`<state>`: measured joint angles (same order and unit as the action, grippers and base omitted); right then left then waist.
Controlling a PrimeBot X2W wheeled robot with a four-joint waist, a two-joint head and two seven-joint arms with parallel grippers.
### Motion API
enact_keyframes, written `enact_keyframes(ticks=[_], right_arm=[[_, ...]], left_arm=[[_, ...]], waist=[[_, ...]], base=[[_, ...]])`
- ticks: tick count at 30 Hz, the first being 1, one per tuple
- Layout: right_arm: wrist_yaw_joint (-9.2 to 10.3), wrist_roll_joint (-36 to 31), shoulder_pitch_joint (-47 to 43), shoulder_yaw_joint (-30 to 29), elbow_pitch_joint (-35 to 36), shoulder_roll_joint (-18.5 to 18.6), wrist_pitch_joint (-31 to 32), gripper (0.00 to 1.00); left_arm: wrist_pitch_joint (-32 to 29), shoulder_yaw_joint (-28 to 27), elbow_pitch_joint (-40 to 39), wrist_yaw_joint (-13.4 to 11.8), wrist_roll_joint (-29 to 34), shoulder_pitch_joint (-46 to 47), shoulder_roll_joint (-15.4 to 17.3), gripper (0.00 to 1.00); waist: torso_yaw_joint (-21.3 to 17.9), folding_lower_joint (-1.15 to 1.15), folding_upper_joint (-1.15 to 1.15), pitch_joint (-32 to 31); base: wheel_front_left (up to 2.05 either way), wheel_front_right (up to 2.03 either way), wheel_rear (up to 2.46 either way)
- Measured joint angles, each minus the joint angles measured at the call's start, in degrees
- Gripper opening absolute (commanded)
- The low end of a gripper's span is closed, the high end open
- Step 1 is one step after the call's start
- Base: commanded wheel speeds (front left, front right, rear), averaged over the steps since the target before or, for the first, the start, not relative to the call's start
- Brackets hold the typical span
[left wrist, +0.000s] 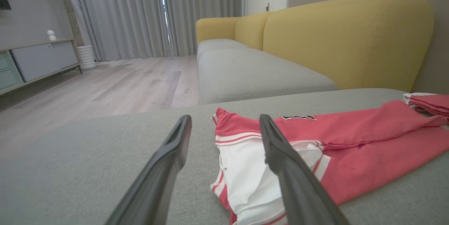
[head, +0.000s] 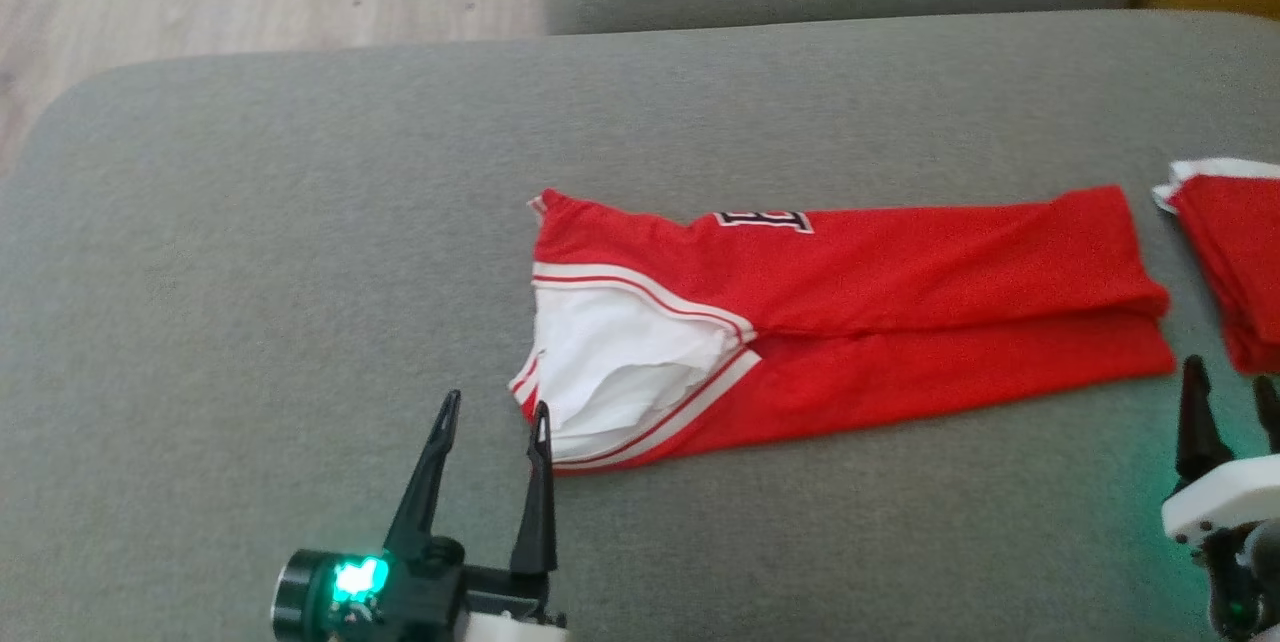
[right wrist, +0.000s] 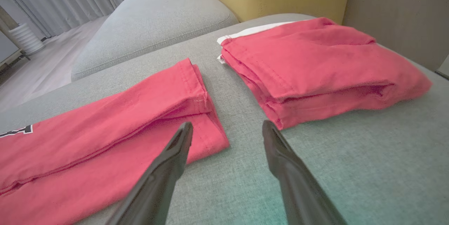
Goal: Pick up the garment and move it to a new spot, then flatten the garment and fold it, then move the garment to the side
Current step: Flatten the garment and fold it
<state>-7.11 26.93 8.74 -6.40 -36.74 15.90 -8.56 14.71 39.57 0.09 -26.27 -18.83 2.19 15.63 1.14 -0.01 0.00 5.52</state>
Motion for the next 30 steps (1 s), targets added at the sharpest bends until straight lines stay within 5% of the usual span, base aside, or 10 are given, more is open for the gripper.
enact_keyframes(ticks=[10, 19, 20, 21, 22, 30], right_arm=[[0.00, -11.35, 6.85, -16.11, -2.44, -3.13, 6.36, 1.00], [0.00, -17.51, 12.17, -23.12, -9.81, -5.57, 12.71, 1.00], [0.00, -17.38, 12.68, -23.75, -10.14, -6.00, 13.26, 0.96], [0.00, -16.56, 13.90, -24.10, -10.51, -6.65, 14.40, 0.10], [0.00, -16.03, 14.33, -23.85, -10.56, -7.02, 14.68, 0.00], [0.00, -14.35, 11.89, -19.82, -6.47, -7.69, 10.79, 0.00]], left_arm=[[0.00, -1.67, -0.20, 3.44, 5.55, -1.74, -4.86, 1.00], [0.00, -4.67, 0.88, 6.25, 8.34, -1.69, -6.93, 1.00], [0.00, -4.80, 1.00, 6.49, 8.48, -1.69, -7.10, 1.00], [0.00, -5.35, 1.21, 6.86, 8.90, -1.70, -7.43, 1.00], [0.00, -5.80, 1.35, 7.20, 8.90, -1.71, -7.54, 1.00], [0.00, -7.03, 1.72, 8.88, 10.32, -2.93, -8.51, 1.00]], waist=[[6.17, 0.01, 0.00, 1.68], [8.15, 0.02, 0.00, 4.17], [8.07, 0.01, 0.00, 4.14], [7.75, 0.01, 0.00, 3.97], [7.52, 0.02, 0.00, 3.82], [4.77, 0.00, 0.00, 2.39]], base=[[0.00, 0.00, 0.00], [0.00, 0.00, 0.00], [0.00, 0.00, 0.00], [0.00, 0.00, 0.00], [0.00, 0.00, 0.00], [0.00, 0.00, 0.00]])
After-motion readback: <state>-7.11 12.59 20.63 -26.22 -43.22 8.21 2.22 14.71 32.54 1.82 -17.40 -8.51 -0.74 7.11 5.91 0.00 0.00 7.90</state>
